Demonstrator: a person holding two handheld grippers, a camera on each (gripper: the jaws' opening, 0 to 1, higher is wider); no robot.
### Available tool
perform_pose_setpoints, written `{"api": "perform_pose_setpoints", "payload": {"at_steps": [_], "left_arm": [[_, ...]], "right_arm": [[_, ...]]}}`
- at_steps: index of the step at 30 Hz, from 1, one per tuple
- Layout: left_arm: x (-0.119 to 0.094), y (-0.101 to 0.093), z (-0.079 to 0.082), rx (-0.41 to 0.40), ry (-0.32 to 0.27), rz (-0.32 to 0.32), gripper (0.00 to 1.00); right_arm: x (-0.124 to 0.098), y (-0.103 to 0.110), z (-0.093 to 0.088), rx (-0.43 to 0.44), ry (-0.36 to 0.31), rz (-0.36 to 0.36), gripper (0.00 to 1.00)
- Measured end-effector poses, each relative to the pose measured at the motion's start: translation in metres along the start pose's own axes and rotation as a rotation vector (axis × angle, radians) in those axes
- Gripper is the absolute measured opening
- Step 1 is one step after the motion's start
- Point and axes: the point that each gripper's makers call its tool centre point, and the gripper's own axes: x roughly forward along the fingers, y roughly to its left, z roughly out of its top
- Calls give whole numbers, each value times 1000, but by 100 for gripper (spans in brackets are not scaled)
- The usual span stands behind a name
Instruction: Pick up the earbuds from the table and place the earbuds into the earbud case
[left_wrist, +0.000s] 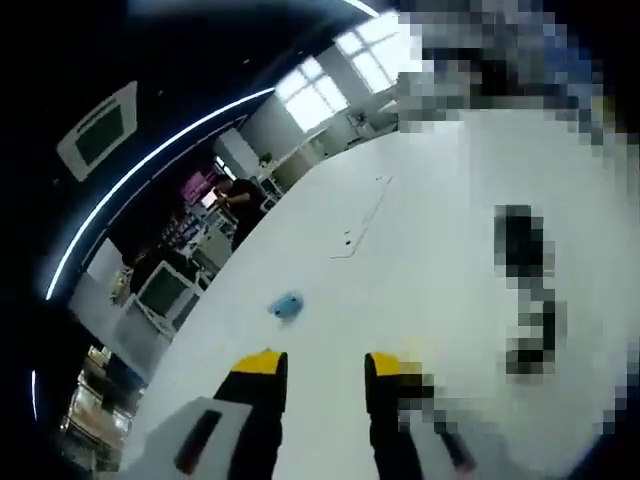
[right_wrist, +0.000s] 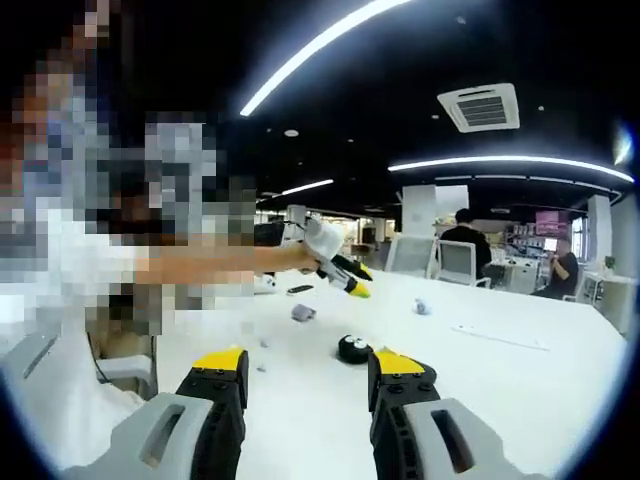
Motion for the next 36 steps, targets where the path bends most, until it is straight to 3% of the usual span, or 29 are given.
{"api": "perform_pose_setpoints", "payload": {"at_steps": [2,7,9,10,13,19,28,36], "left_arm": [[22,12,6,89,-10,11,41],[70,31,9,258,4,30,34],[87,32,1,313,43,25,29],[98,35,-5,326,69,15,28],[116,39,-9,347,75,25,32],[151,47,-14,453,84,59,27],[178,47,-16,526,107,27,19],[169,66,-8,551,122,82,8]], "right_arm": [[0,-8,-2,15,-3,-12,46],[0,-23,-11,35,10,-37,46],[-2,-28,-14,42,12,-47,46],[-2,-29,-15,44,16,-49,46],[-3,-36,-18,49,20,-60,46],[-5,-52,-30,79,28,-90,46],[-5,-60,-38,118,30,-101,46],[-5,-64,-42,124,38,-115,46]]}}
